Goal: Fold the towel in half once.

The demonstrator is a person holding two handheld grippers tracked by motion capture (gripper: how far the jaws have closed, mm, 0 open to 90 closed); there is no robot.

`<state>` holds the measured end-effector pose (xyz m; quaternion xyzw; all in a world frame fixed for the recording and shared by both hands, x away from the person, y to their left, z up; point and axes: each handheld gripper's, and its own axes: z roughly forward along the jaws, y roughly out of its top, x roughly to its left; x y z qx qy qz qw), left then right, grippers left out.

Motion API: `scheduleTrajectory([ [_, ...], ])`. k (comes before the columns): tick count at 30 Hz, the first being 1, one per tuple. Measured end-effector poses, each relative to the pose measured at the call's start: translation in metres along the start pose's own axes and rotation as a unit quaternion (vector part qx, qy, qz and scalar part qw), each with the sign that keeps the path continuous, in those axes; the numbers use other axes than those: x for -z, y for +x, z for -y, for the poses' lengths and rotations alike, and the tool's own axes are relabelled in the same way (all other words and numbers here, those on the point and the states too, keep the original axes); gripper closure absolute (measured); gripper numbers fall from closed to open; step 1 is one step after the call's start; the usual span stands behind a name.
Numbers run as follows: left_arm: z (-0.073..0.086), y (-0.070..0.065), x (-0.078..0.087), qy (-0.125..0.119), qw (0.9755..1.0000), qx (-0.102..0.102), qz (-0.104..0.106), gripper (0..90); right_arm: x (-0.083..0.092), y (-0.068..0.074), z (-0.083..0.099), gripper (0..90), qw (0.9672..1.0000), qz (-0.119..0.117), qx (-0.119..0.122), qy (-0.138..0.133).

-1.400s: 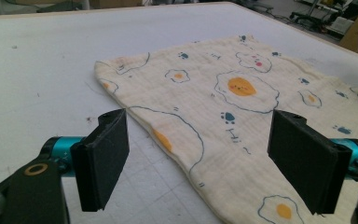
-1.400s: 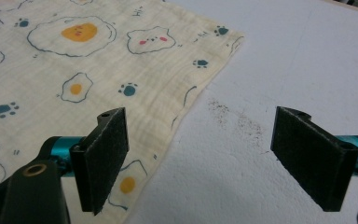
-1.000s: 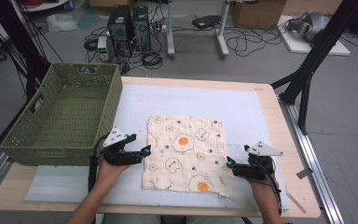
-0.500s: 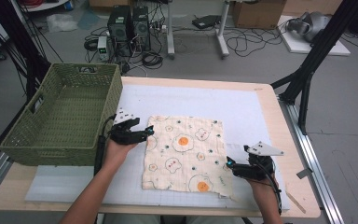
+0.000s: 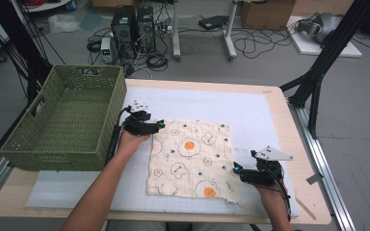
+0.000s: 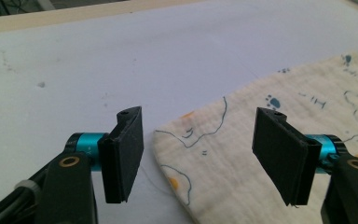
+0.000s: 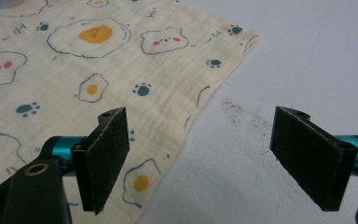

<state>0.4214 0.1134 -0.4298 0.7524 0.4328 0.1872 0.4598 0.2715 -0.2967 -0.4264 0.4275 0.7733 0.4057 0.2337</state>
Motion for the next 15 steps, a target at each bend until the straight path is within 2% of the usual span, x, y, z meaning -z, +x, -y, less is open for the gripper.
scheduleTrajectory([
  [1, 0.0, 0.0, -0.003, 0.01, 0.9999, -0.01, -0.004, 33.9, 0.0, 0.0, 0.0, 19.0, 1.0, -0.001, 0.001, 0.0],
  [3, -0.002, 0.0, -0.009, 0.024, 0.9995, -0.011, -0.018, 38.0, 0.0, -0.001, 0.0, 19.0, 1.0, 0.0, 0.001, 0.0],
  [5, -0.003, 0.001, -0.012, 0.021, 0.9991, -0.011, -0.034, 39.8, 0.0, -0.001, 0.0, 19.0, 1.0, 0.0, 0.0, 0.0],
  [7, -0.003, 0.002, -0.015, 0.038, 0.9985, -0.009, -0.038, 42.8, 0.0, -0.001, 0.0, 19.0, 1.0, 0.0, 0.001, 0.001],
  [11, 0.0, 0.004, -0.02, 0.049, 0.9979, -0.009, -0.043, 47.2, -0.001, -0.002, 0.0, 19.0, 1.0, -0.001, 0.0, 0.003],
  [15, 0.004, 0.003, -0.024, 0.065, 0.9967, -0.022, -0.042, 52.6, -0.002, -0.002, 0.001, 19.0, 1.0, -0.002, -0.001, 0.005],
])
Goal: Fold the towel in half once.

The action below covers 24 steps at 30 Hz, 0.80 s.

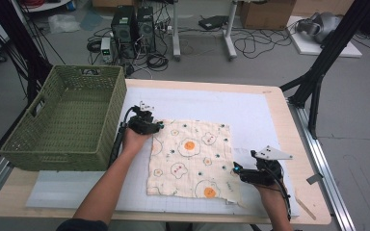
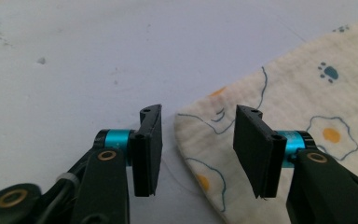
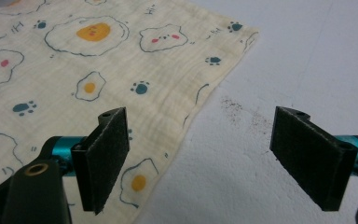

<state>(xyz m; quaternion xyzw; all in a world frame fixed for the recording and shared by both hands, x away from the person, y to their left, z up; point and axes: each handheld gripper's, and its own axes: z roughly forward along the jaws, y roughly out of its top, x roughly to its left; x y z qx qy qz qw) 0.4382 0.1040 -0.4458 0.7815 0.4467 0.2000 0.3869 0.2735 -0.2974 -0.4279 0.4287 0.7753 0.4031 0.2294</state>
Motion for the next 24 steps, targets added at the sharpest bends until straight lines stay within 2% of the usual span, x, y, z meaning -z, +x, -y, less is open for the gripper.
scheduleTrajectory([
  [5, 0.001, -0.002, -0.002, 0.004, 0.9999, -0.009, 0.004, 56.7, 0.0, -0.001, 0.0, 19.0, 1.0, 0.003, 0.002, -0.001],
  [9, 0.002, -0.004, -0.001, 0.004, 0.9998, -0.018, 0.01, 66.2, 0.0, 0.0, 0.0, 19.0, 1.0, 0.007, 0.002, 0.001],
  [12, 0.004, -0.004, -0.001, -0.004, 0.9997, -0.002, 0.025, 78.9, -0.002, -0.001, 0.0, 19.0, 0.9999, 0.01, 0.0, 0.004],
  [14, 0.006, -0.003, 0.0, -0.009, 0.9996, 0.004, 0.028, 83.1, -0.002, 0.0, 0.0, 19.0, 0.9999, 0.01, 0.001, 0.007],
  [20, 0.005, 0.0, 0.004, -0.017, 0.9991, 0.019, 0.033, 83.9, -0.007, 0.0, -0.004, 19.0, 0.9999, 0.013, 0.0, 0.012],
  [24, 0.003, 0.002, 0.009, -0.029, 0.9987, 0.022, 0.036, 84.0, -0.012, -0.005, -0.011, 19.0, 0.9996, 0.023, -0.004, 0.015],
])
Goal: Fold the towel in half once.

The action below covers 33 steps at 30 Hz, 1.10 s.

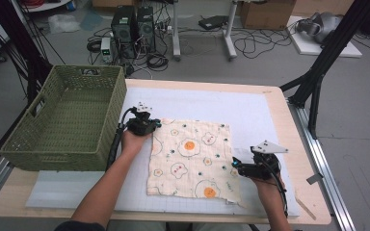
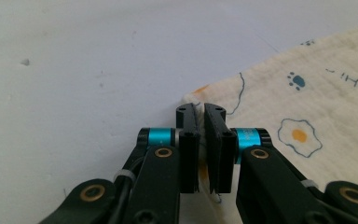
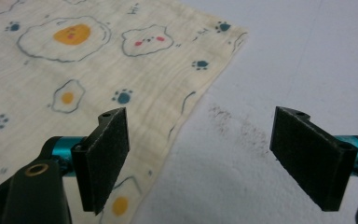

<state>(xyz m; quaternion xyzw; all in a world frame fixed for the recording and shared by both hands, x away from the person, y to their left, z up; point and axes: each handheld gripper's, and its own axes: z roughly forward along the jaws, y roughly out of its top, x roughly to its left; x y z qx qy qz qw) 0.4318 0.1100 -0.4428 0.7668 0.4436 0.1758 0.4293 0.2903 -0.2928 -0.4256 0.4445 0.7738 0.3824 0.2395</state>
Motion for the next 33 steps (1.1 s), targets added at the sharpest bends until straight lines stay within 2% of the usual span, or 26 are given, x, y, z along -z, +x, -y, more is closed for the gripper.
scheduleTrajectory([
  [2, -0.001, 0.001, 0.002, -0.003, 1.0, 0.001, 0.002, 84.0, -0.005, -0.004, -0.006, 19.8, 1.0, -0.001, -0.008, -0.001],
  [5, -0.001, 0.002, 0.004, -0.008, 0.9999, 0.005, 0.005, 83.9, -0.015, -0.01, -0.017, 20.4, 1.0, 0.004, 0.001, 0.002],
  [10, -0.003, 0.001, 0.008, -0.021, 0.9996, 0.008, 0.014, 83.8, -0.039, -0.018, -0.034, 31.3, 0.9996, 0.001, 0.014, 0.026],
  [13, -0.003, 0.002, 0.008, -0.021, 0.9996, 0.012, 0.014, 83.8, -0.056, -0.02, -0.043, 29.8, 0.9988, -0.002, 0.018, 0.046],
  [15, -0.003, 0.002, 0.009, -0.019, 0.9996, 0.011, 0.015, 83.8, -0.065, -0.021, -0.048, 29.3, 0.9986, -0.004, 0.019, 0.048],
  [17, -0.003, 0.002, 0.01, -0.016, 0.9997, 0.012, 0.015, 83.8, -0.074, -0.022, -0.051, 28.8, 0.9987, -0.015, 0.01, 0.047],
  [21, -0.004, 0.0, 0.012, -0.015, 0.9997, 0.007, 0.016, 83.8, -0.086, -0.021, -0.055, 24.2, 0.9981, -0.012, 0.023, 0.055],
  [24, -0.004, -0.001, 0.013, -0.011, 0.9999, 0.003, 0.013, 83.8, -0.094, -0.024, -0.055, 22.6, 0.9982, -0.012, -0.013, 0.057],
  [26, -0.004, 0.0, 0.014, -0.011, 0.9999, 0.006, 0.011, 83.8, -0.099, -0.026, -0.056, 23.4, 0.9979, -0.01, -0.02, 0.06],
  [30, -0.005, -0.001, 0.015, -0.011, 0.9999, 0.004, 0.012, 83.8, -0.107, -0.026, -0.057, 34.7, 0.9978, -0.002, -0.031, 0.058],
  [32, -0.005, 0.0, 0.015, -0.006, 0.9999, 0.002, 0.012, 83.8, -0.113, -0.028, -0.057, 39.2, 0.9971, -0.002, -0.033, 0.069],
  [33, -0.004, 0.0, 0.015, -0.005, 0.9999, 0.003, 0.012, 83.8, -0.114, -0.028, -0.059, 44.2, 0.9974, 0.001, -0.033, 0.065],
])
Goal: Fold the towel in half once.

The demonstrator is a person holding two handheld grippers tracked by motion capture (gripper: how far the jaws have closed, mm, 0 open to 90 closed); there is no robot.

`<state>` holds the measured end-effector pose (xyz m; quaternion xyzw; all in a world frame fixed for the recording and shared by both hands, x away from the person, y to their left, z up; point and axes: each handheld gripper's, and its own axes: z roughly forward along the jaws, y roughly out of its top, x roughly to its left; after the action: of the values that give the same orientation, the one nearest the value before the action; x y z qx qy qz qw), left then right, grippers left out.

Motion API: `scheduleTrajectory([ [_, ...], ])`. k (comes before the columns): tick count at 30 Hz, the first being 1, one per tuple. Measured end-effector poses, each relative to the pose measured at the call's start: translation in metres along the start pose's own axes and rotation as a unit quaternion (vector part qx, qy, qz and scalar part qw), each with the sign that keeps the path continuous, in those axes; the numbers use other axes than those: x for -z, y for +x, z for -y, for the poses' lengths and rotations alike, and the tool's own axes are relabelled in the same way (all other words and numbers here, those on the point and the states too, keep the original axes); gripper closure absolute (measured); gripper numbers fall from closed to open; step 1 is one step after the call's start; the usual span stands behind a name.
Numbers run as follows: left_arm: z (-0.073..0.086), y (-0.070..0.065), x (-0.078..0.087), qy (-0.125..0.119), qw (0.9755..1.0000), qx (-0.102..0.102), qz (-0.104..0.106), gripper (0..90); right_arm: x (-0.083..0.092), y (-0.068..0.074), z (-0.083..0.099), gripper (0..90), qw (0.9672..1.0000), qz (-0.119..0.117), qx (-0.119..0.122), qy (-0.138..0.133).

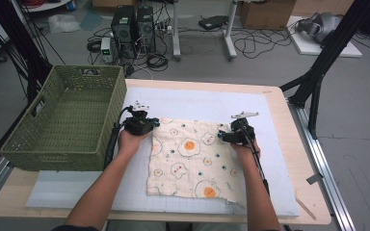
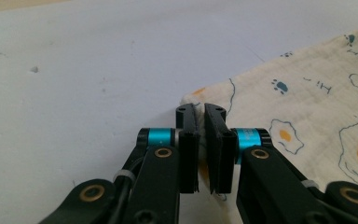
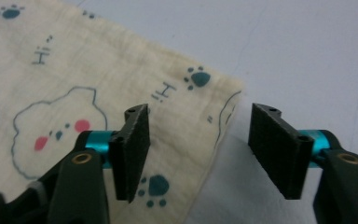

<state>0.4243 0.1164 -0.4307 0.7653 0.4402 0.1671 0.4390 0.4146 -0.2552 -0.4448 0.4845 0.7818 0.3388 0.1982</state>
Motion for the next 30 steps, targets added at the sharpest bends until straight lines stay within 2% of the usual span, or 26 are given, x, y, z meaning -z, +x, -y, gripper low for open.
scheduleTrajectory([
  [2, 0.0, 0.001, 0.0, 0.002, 1.0, -0.001, 0.0, 83.8, -0.003, 0.002, -0.004, 52.4, 1.0, -0.003, 0.005, 0.006],
  [3, 0.0, 0.001, 0.0, 0.002, 1.0, -0.001, 0.0, 83.9, -0.003, 0.003, -0.006, 62.3, 0.9998, -0.007, 0.014, 0.009],
  [5, 0.001, 0.001, 0.0, 0.0, 1.0, 0.001, -0.001, 84.2, -0.004, 0.009, -0.009, 78.3, 0.9988, -0.015, 0.045, 0.012],
  [7, 0.0, 0.003, 0.0, -0.001, 0.9999, -0.005, -0.009, 84.4, -0.005, 0.011, -0.01, 83.9, 0.9982, -0.019, 0.056, 0.014],
  [8, -0.001, 0.005, 0.002, -0.007, 0.9998, -0.006, -0.015, 84.7, -0.005, 0.012, -0.011, 85.1, 0.9981, -0.013, 0.059, 0.015],
  [10, -0.005, 0.008, 0.006, -0.03, 0.9994, 0.005, -0.017, 84.9, -0.003, 0.013, -0.013, 85.6, 0.9979, 0.015, 0.063, 0.009],
  [13, -0.009, 0.008, 0.014, -0.059, 0.998, 0.011, -0.017, 84.9, 0.004, 0.014, -0.017, 85.9, 0.9975, 0.027, 0.053, -0.04],
  [15, -0.01, 0.009, 0.018, -0.072, 0.9972, 0.018, -0.009, 84.9, 0.009, 0.015, -0.02, 85.9, 0.9962, 0.032, 0.054, -0.06],
  [18, -0.011, 0.01, 0.023, -0.077, 0.9968, 0.024, 0.0, 84.8, 0.016, 0.014, -0.02, 85.8, 0.9957, 0.022, 0.048, -0.076],
  [23, -0.011, 0.001, 0.03, -0.074, 0.9971, 0.013, 0.013, 84.6, 0.027, 0.018, -0.018, 85.4, 0.9952, 0.01, 0.061, -0.076],
  [24, -0.01, -0.002, 0.032, -0.08, 0.9966, 0.012, 0.014, 84.6, 0.029, 0.019, -0.018, 85.3, 0.9953, 0.006, 0.062, -0.074],
  [30, 0.005, -0.01, 0.043, -0.077, 0.9969, 0.0, 0.019, 84.6, 0.044, 0.027, -0.017, 85.3, 0.9944, 0.006, 0.085, -0.063],
])
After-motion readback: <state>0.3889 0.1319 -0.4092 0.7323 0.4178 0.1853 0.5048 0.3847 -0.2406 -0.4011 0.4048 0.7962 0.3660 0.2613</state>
